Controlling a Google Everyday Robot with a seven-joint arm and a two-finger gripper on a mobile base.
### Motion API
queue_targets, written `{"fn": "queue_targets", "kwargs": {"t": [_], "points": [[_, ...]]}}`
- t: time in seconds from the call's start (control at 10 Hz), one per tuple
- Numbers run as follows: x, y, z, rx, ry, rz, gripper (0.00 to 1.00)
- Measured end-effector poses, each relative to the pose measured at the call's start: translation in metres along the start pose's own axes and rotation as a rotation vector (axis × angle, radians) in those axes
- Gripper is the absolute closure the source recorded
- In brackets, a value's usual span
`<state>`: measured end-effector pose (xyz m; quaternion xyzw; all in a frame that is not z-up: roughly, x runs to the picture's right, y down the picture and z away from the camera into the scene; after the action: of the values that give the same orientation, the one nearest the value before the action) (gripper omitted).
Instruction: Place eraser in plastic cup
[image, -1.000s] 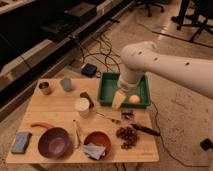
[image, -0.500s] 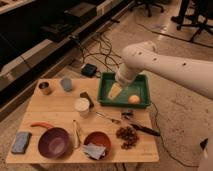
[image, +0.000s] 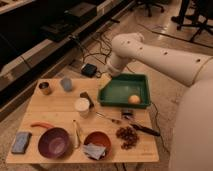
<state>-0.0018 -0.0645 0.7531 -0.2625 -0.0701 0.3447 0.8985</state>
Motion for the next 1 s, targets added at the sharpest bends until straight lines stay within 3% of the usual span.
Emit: {"fn": "queue_targets", "kwargs": {"t": [0.2, 0.4, 1.0], "points": [[-0.023, 0.003, 0.014, 0.003, 0.003, 0.037, 0.2], [-0.043, 0.008, 0.037, 0.003, -0.009, 0.117, 0.2], [-0.044, 0.007, 0.041, 0.006, -0.012, 0.142, 0.2]]}}
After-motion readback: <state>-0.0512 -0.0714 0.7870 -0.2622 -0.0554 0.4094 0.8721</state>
